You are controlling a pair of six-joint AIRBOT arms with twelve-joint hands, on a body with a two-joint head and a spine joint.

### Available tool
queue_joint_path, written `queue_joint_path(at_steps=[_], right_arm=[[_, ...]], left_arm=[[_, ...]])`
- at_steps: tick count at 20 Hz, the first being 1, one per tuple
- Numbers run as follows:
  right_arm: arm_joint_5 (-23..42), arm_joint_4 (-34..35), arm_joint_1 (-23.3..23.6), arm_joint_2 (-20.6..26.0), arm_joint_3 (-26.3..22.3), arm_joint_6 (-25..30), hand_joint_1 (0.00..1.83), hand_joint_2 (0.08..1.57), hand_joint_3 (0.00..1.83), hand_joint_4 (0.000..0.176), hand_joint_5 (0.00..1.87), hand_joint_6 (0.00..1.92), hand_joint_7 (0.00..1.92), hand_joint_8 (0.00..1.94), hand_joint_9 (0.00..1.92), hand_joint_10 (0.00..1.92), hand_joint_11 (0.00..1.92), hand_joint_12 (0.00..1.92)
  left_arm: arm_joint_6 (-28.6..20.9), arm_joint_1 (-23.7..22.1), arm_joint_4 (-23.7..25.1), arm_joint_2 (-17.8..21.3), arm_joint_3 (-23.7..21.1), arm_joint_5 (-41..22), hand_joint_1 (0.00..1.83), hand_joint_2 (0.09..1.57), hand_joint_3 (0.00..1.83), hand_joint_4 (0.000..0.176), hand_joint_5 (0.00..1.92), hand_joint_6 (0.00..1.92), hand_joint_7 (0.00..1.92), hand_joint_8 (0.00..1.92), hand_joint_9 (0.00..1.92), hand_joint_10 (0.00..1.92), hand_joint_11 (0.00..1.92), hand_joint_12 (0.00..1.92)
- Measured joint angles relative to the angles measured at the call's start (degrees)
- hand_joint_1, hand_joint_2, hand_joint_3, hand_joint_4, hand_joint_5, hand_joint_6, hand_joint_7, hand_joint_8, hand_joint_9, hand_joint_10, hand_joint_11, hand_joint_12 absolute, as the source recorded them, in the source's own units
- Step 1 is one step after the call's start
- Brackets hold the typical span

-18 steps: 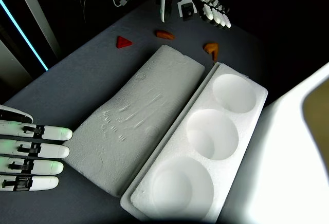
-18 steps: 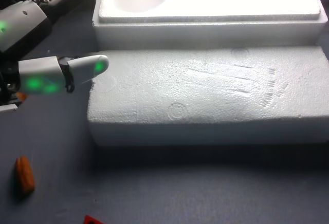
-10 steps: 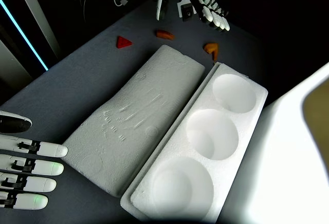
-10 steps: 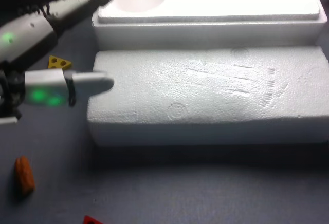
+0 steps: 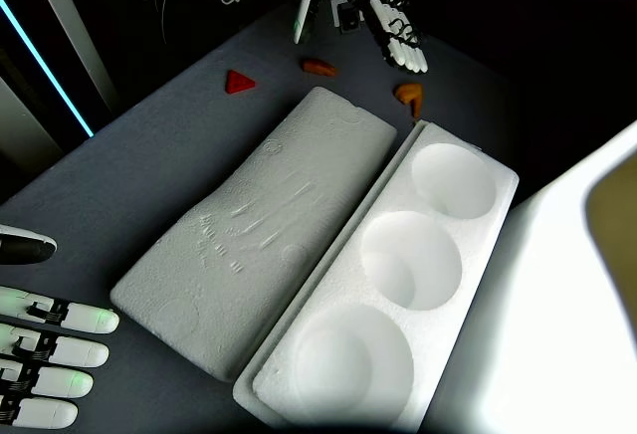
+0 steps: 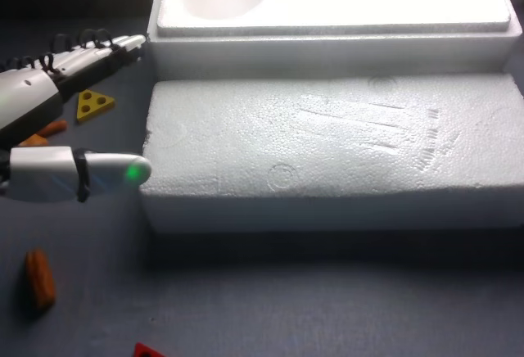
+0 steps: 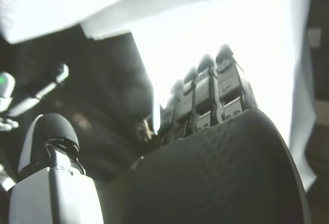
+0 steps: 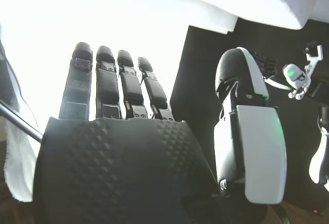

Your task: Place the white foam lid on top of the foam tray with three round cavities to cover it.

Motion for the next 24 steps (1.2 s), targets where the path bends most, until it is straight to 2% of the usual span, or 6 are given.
queue_joint_path(at_steps=[4,8,17,24], right_arm=[[-2.05,0.61,0.46,-0.55,0.09,-0.50,0.45,1.17,0.00,0.000,0.00,0.00,0.00,0.00,0.00,0.00,0.00,0.00],[-3.98,1.18,1.09,-1.11,0.81,-1.36,0.46,1.17,0.00,0.000,0.00,0.00,0.00,0.00,0.00,0.00,0.00,0.00],[-10.14,2.05,4.07,-5.09,4.13,-1.51,0.45,1.19,0.00,0.000,0.00,0.00,0.00,0.00,0.00,0.00,0.00,0.00],[-15.58,4.13,6.64,-8.04,6.62,-3.67,0.53,1.18,0.00,0.000,0.00,0.00,0.00,0.00,0.00,0.00,0.00,0.00]], left_arm=[[0.66,1.40,-1.16,0.26,0.00,3.02,0.33,0.96,0.00,0.000,0.06,0.02,0.00,0.00,0.00,0.00,0.00,0.00],[0.79,4.07,-2.05,-0.13,-0.11,5.57,0.42,0.93,0.00,0.000,0.06,0.01,0.00,0.00,0.00,0.00,0.00,0.00],[3.23,4.15,-3.85,-2.78,1.40,7.80,0.41,0.95,0.00,0.000,0.06,0.01,0.00,0.00,0.00,0.00,0.00,0.00],[3.69,3.85,-4.42,-3.32,1.88,8.83,0.44,0.96,0.00,0.000,0.07,0.01,0.00,0.00,0.00,0.00,0.00,0.00]])
